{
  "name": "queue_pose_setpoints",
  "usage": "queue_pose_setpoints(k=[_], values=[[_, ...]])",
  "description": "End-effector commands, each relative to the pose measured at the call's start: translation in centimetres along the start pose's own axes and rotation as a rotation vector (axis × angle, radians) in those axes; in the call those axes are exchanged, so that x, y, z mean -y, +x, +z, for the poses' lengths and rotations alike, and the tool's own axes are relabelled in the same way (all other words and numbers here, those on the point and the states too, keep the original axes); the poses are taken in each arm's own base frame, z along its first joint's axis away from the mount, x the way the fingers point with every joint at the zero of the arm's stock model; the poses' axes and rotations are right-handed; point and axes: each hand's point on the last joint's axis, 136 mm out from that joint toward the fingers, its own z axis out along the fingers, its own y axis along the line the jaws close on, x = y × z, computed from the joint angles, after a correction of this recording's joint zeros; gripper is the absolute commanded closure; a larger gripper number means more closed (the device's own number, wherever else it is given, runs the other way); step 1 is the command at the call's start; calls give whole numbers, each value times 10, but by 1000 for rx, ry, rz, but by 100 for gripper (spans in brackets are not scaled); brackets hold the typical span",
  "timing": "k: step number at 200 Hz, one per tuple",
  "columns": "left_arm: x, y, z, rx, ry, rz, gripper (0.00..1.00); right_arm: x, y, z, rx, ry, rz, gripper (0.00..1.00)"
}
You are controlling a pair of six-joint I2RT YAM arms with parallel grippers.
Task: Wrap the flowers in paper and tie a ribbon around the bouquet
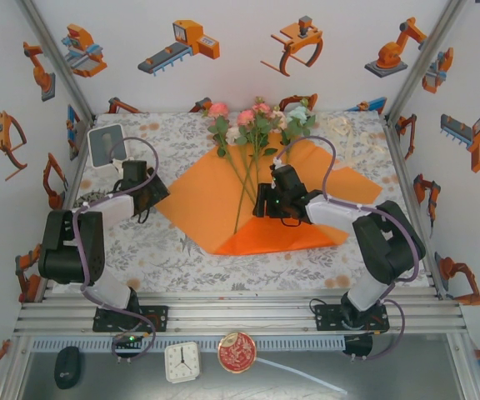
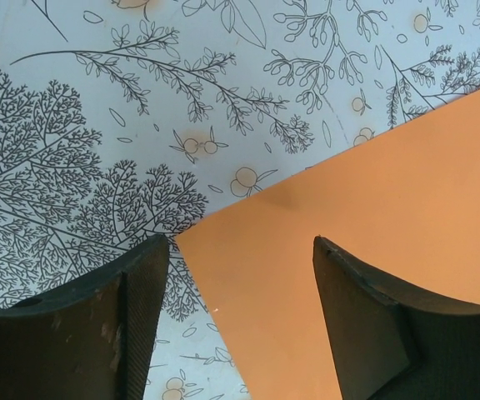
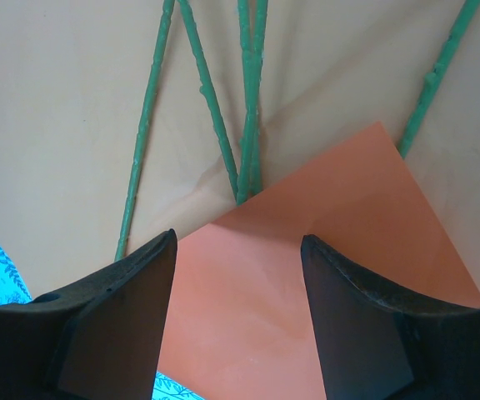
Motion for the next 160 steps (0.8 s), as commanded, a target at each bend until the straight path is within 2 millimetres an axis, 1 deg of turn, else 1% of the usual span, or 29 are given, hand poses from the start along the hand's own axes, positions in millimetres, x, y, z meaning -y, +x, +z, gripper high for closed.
queue_pose_setpoints(k=[1,22,34,64,84,94,117,129,139,149,160], values=[[-1,13,5,-55,13,4,37,3,3,-1,-5,10,6,43],[6,21,1,-83,59,-19,39,3,4,0,-8,10,7,43],[13,22,-3,-93,102,-43,39,2,3,0,-5,10,5,43],[46,18,-20,-101,247,-106,39,4,4,1,-7,16,7,43],[64,17,-30,-90,280,-89,39,3,4,1,-8,9,13,43],[70,19,-33,-85,286,-79,39,2,5,1,-8,6,16,43],[86,35,-38,-106,313,-56,40,3,6,0,-8,6,19,43],[95,42,-41,-122,337,-44,45,3,6,-1,-6,6,18,43],[101,48,-45,-137,355,-34,51,4,6,-1,-7,8,19,43],[105,49,-51,-144,364,-32,61,4,6,-2,-5,11,19,42],[111,45,-60,-141,378,-32,73,5,6,-2,-4,19,20,42]])
